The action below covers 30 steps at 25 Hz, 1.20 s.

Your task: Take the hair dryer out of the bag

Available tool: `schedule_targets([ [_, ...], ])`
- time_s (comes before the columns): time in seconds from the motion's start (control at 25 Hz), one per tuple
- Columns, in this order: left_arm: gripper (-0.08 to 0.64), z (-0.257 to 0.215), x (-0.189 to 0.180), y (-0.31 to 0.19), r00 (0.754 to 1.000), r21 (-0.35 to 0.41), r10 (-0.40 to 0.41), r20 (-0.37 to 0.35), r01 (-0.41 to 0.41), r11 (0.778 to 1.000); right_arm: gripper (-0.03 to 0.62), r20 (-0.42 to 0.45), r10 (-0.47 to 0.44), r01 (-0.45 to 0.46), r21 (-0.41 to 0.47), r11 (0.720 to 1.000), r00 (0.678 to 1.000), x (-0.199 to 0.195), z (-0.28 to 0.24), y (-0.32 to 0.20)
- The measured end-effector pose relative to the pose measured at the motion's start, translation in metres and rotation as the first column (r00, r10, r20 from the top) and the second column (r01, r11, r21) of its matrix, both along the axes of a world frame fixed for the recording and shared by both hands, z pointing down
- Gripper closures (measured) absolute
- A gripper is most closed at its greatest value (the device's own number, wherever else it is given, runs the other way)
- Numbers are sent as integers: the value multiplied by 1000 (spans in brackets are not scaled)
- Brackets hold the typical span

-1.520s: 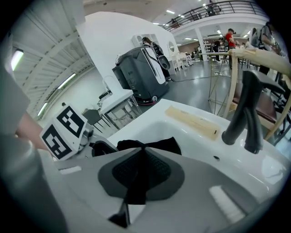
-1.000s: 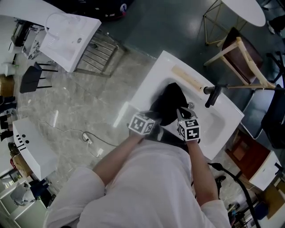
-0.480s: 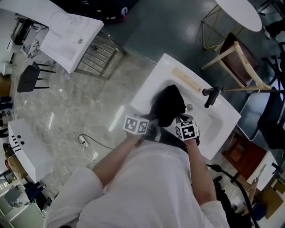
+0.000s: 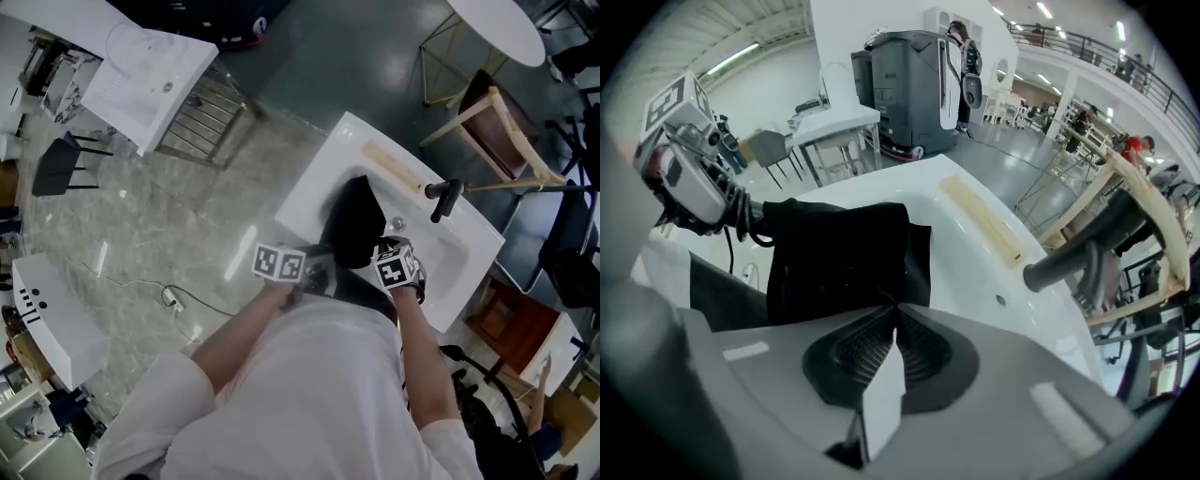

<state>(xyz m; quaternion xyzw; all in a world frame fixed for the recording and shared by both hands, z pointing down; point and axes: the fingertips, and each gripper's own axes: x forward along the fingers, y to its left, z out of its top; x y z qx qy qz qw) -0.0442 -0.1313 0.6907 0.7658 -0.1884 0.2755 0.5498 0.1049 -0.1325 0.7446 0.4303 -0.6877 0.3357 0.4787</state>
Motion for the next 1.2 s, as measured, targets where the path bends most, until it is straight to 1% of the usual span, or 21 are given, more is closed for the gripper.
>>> schedule_targets([
  [0.12, 331, -2, 1, 6, 999, -20, 29, -35, -29, 999, 580, -13, 11, -11, 47, 999, 1000, 5, -5, -10],
  [0.24, 331, -5, 1, 9, 996, -31, 50, -71, -52, 998, 580, 9, 13, -14, 126, 992, 1000, 5, -19, -24],
  [0.36, 331, -6, -1, 11, 994, -26, 77, -77, -80, 996, 580, 71, 17, -31, 210, 977, 997, 0, -35, -37],
  [0.52, 331, -5, 0, 16, 988, -11, 133, -84, -134, 991, 578, 154, 34, -75, 269, 960, 988, -7, -54, -51],
  [0.6, 331, -9, 1, 20, 982, -2, 154, -110, -156, 988, 578, 154, 20, -62, 273, 960, 988, -11, -57, -54],
  [0.72, 331, -17, 4, 23, 974, 5, 161, -159, -162, 987, 579, 140, 11, -48, 265, 963, 990, -9, -58, -56],
  [0.88, 331, -26, -1, 25, 965, 12, 163, -205, -164, 986, 578, 153, 42, -78, 240, 968, 987, -3, -58, -55],
  [1.04, 331, -39, -9, 33, 951, 13, 181, -252, -184, 983, 578, 224, 84, -130, 202, 971, 971, -5, -58, -52],
  [1.2, 331, -48, -28, 41, 948, 14, 161, -276, -164, 986, 578, 318, 173, -230, 152, 961, 932, -10, -63, -46],
])
